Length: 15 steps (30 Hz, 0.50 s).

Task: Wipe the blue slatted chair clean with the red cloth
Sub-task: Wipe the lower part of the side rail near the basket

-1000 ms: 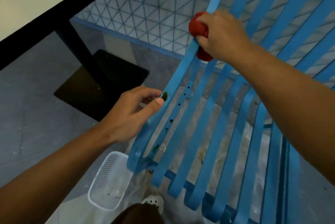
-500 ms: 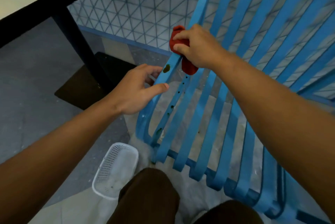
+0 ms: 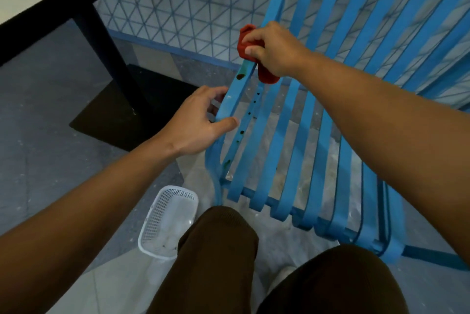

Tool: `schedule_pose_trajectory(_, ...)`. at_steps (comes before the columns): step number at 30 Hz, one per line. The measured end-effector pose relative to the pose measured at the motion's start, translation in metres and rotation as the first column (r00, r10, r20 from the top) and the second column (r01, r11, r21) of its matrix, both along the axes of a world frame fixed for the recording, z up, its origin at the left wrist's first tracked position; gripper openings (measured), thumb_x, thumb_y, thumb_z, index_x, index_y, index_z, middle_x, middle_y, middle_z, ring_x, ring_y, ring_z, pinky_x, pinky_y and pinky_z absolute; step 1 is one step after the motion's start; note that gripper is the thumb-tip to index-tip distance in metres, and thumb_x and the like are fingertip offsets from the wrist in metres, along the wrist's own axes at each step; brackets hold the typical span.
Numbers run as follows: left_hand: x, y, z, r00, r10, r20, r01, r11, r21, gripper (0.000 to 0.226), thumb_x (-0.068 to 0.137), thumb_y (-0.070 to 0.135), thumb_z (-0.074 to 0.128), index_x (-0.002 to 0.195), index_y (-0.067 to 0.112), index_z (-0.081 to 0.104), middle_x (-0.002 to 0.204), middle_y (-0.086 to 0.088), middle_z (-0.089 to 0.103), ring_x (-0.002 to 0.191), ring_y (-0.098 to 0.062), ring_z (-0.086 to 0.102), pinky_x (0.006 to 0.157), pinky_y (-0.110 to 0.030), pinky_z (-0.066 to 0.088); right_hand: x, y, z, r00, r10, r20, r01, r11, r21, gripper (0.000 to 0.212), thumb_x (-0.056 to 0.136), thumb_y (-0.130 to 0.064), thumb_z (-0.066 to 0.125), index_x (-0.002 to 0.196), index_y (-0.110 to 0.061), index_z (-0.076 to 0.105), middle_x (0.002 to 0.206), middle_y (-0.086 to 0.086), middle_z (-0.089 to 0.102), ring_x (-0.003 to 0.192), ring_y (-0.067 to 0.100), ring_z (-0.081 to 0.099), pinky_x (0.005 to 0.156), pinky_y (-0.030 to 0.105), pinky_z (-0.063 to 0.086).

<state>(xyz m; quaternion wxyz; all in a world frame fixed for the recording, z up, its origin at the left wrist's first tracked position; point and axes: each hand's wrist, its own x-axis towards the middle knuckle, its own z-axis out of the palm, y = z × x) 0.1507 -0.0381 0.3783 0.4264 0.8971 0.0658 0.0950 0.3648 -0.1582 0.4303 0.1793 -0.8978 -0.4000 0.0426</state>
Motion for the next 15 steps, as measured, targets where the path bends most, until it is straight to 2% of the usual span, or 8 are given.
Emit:
schedule_pose_trajectory(4,-0.011,-0.002,-0.002,1.000,0.000,-0.007,0.000,0.999,-0.034,0.059,0.087,0.039,0.074,0.141,0.030,0.053,0.113,0.010,0.051,0.097,-0.001,0.057,0.077,-0.016,0.046,-0.010,0.000,-0.002,0.998,-0.038,-0.051,0.040,0.999,0.034,0.027,0.097,-0.035,0.064,0.122,-0.027,0.072,0.120,0.011,0.059,0.112,0.026,0.059,0.095,0.027,0.040)
schedule_pose_trajectory(8,-0.020,-0.004,-0.003,1.000,-0.016,-0.015,0.015,0.998,-0.062,0.060,0.087,0.035,0.075,0.142,0.030,0.052,0.120,0.009,0.053,0.103,0.000,0.057,0.079,-0.017,0.052,-0.036,-0.008,0.000,1.000,0.007,-0.022,-0.007,1.000,0.020,0.026,0.097,-0.032,0.065,0.122,-0.025,0.073,0.107,0.002,0.054,0.109,0.023,0.058,0.089,0.025,0.035)
schedule_pose_trajectory(13,-0.026,0.003,0.000,0.997,-0.079,-0.018,0.077,0.993,-0.088,0.061,0.088,0.028,0.076,0.143,0.028,0.051,0.121,0.005,0.057,0.104,0.002,0.058,0.078,-0.014,0.054,-0.069,-0.018,-0.004,0.998,0.066,0.008,-0.066,0.997,0.037,0.029,0.099,-0.035,0.063,0.126,-0.029,0.071,0.114,0.006,0.057,0.112,0.025,0.054,0.096,0.033,0.038)
schedule_pose_trajectory(15,-0.028,0.004,0.001,0.994,-0.104,-0.014,0.102,0.989,-0.103,0.060,0.088,0.025,0.076,0.143,0.029,0.051,0.120,0.004,0.058,0.103,0.000,0.058,0.079,-0.017,0.055,-0.069,-0.020,-0.003,0.996,0.084,0.001,-0.084,0.996,0.032,0.031,0.100,-0.036,0.062,0.129,-0.029,0.070,0.115,0.002,0.055,0.113,0.021,0.053,0.100,0.036,0.040)
